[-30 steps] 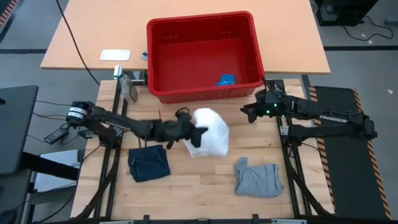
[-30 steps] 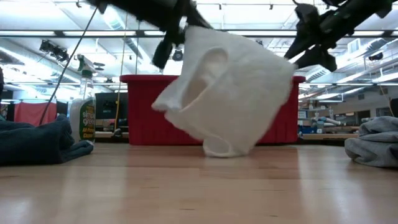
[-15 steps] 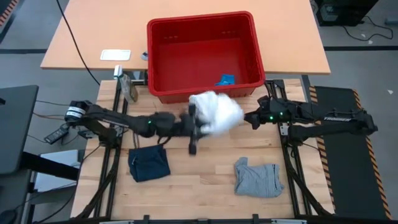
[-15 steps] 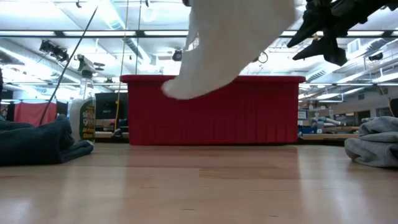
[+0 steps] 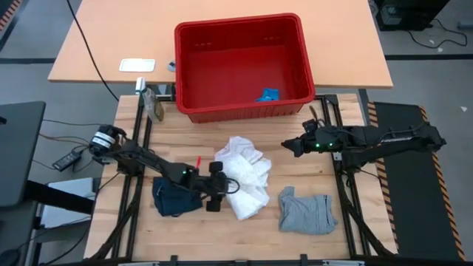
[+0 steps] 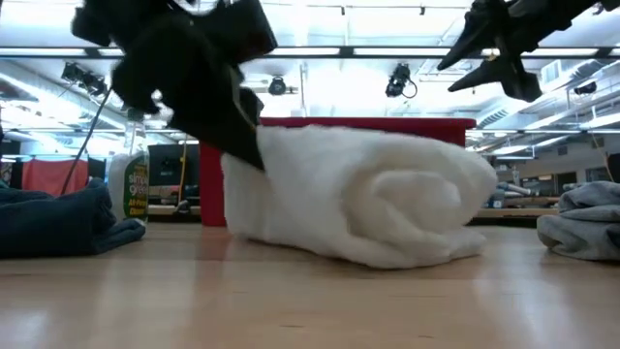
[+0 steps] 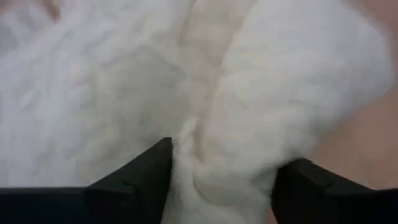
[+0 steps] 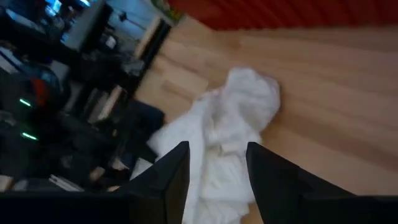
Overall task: Fold laundry
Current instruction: Remove the white dress from the red laundry bin, then fold the white dress
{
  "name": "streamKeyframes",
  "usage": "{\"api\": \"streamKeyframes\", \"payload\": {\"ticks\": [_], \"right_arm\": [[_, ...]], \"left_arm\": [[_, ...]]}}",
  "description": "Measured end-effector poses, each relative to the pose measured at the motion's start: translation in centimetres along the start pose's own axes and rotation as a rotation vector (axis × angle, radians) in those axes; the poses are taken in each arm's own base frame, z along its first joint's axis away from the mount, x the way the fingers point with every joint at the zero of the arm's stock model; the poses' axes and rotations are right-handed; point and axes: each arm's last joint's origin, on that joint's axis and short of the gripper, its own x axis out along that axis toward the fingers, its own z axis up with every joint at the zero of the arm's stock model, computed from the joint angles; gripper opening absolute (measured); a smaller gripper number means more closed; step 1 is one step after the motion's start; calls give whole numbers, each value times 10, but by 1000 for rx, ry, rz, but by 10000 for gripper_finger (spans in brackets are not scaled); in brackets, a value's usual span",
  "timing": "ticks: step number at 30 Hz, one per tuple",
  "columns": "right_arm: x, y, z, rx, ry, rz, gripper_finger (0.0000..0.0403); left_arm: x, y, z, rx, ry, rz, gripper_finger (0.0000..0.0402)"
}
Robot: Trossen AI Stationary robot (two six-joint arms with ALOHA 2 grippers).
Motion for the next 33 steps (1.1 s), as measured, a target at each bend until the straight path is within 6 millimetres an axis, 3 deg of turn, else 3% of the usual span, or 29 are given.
{"api": "streamKeyframes", "payload": {"ticks": [6,10,17,23,28,33], "right_arm": [[26,9,-23,-3,161,-5,166],[50,16,-47,-33,280,-7,166],[94,30,-82,-146,370,123,166],[131,36,-98,-199,384,285,165],[158,12,-101,-166,377,145,161],[175,-5,-91,-121,207,-8,157]], "left_arm": [[-5,-10,-46,-47,116,-16,277],[-12,-16,-53,-124,123,-29,293],[-45,-17,-21,-145,-44,-51,300],[-76,0,-18,-195,-67,100,300],[-76,2,-2,-334,-211,63,300],[-52,6,1,-366,-245,103,300]]}}
